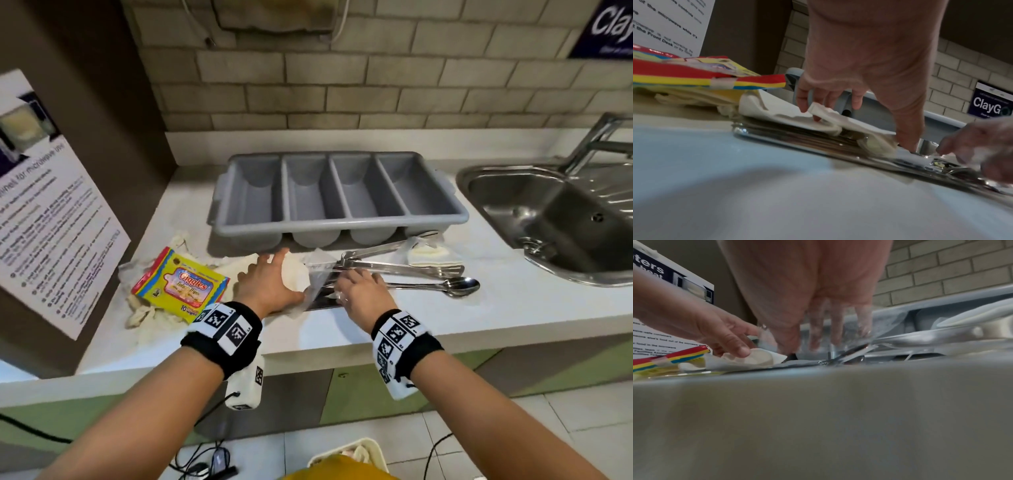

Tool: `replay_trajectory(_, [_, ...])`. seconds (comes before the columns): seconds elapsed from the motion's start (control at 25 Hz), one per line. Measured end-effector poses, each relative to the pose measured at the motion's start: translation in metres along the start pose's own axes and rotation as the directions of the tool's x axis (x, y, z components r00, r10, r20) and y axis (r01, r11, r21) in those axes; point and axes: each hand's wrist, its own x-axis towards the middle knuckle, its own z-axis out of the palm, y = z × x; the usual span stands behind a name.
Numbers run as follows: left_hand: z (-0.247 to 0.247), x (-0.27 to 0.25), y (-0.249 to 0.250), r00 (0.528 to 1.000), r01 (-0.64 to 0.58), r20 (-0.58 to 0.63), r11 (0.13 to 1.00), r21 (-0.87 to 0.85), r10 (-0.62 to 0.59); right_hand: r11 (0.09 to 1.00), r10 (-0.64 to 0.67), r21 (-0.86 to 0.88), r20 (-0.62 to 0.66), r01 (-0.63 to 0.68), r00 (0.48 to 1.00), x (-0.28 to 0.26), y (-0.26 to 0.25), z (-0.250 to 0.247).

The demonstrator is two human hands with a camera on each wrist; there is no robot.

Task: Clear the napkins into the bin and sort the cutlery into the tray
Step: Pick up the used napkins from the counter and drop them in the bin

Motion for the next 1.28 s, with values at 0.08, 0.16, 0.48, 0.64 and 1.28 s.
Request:
replay_trajectory(0.08, [0.0, 0.002, -0.004, 1.0, -0.009, -0.019, 1.0, -0.025, 0.008, 1.0, -0.014, 0.021, -0.065, 0.016, 0.998, 0.004, -0.004, -0.005])
replay_trajectory(0.16, [-0.005, 0.003, -0.008, 0.999, -0.018, -0.046, 0.991, -0.133, 0.012, 0.999, -0.043, 0.019, -0.062, 0.045, 0.997, 0.011, -0.011, -0.012])
replay_trajectory(0.48, [-0.024, -0.001, -0.024, 0.984, -0.119, -0.173, 0.903, -0.414, 0.05, 0.989, -0.069, -0.105, 0.268, 0.1, 0.961, 0.046, -0.03, -0.013])
replay_trajectory(0.64, [-0.023, -0.008, -0.026, 0.984, -0.14, -0.157, 0.916, -0.377, 0.086, 0.995, -0.059, -0.067, 0.254, 0.079, 0.965, 0.044, -0.035, -0.011])
replay_trajectory(1.28, [-0.033, -0.013, -0.01, 0.972, -0.23, -0.142, 0.895, -0.382, 0.189, 0.987, 0.027, 0.158, -0.198, 0.004, 0.98, 0.014, -0.018, -0.043])
